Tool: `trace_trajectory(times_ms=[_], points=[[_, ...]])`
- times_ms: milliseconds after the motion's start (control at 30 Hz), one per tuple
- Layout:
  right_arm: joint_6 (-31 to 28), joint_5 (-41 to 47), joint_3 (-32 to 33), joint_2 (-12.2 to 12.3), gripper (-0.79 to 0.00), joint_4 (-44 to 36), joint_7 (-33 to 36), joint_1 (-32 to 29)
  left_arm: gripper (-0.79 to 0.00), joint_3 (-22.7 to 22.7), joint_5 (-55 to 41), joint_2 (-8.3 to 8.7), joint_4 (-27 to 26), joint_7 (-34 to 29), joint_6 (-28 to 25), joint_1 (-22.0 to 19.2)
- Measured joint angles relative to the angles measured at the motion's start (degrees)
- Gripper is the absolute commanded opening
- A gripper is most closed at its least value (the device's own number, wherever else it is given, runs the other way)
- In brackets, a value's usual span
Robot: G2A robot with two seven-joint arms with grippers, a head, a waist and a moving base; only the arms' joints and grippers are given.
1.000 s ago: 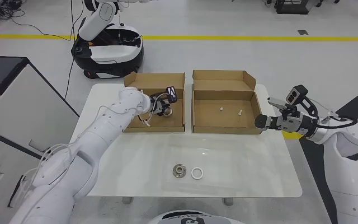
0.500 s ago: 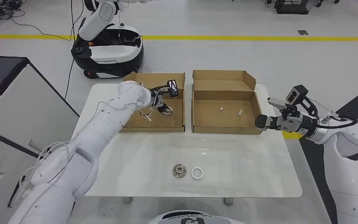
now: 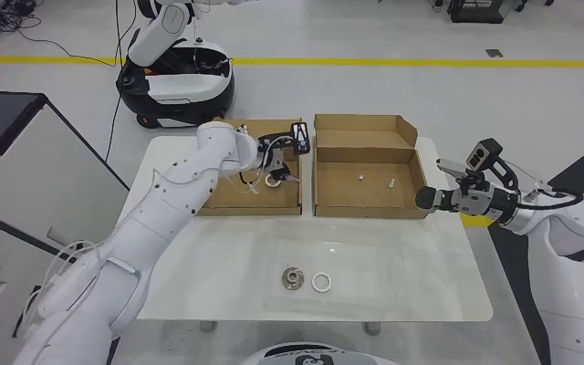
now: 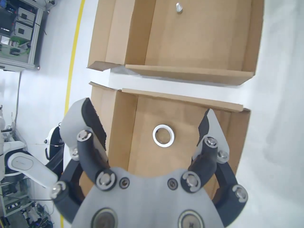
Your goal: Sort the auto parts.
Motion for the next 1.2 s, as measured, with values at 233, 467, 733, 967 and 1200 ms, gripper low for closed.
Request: trace_trajectory(times_ms=[233,467,733,967,1200], points=[[0.0,0.0,0.0,0.0,0.000,0.0,0.0,0.0,0.000,-4.3,-7.7,2.07,-17.9,-13.6,2.0,7.6],[0.0,0.0,0.0,0.0,0.000,0.0,0.0,0.0,0.000,-4.8,-14.2,3.10,-31.4,-24.6,5.2,13.1],[0.0,0.0,0.0,0.0,0.000,0.0,0.0,0.0,0.000,-1.8,-17.3,3.16,-37.0,-30.8,7.9,15.4],[0.0,0.0,0.0,0.0,0.000,0.0,0.0,0.0,0.000,-0.5,-17.2,2.85,-37.5,-30.3,12.8,16.6],[0.0,0.0,0.0,0.0,0.000,0.0,0.0,0.0,0.000,-0.5,-17.2,2.85,-37.5,-30.3,12.7,16.6]])
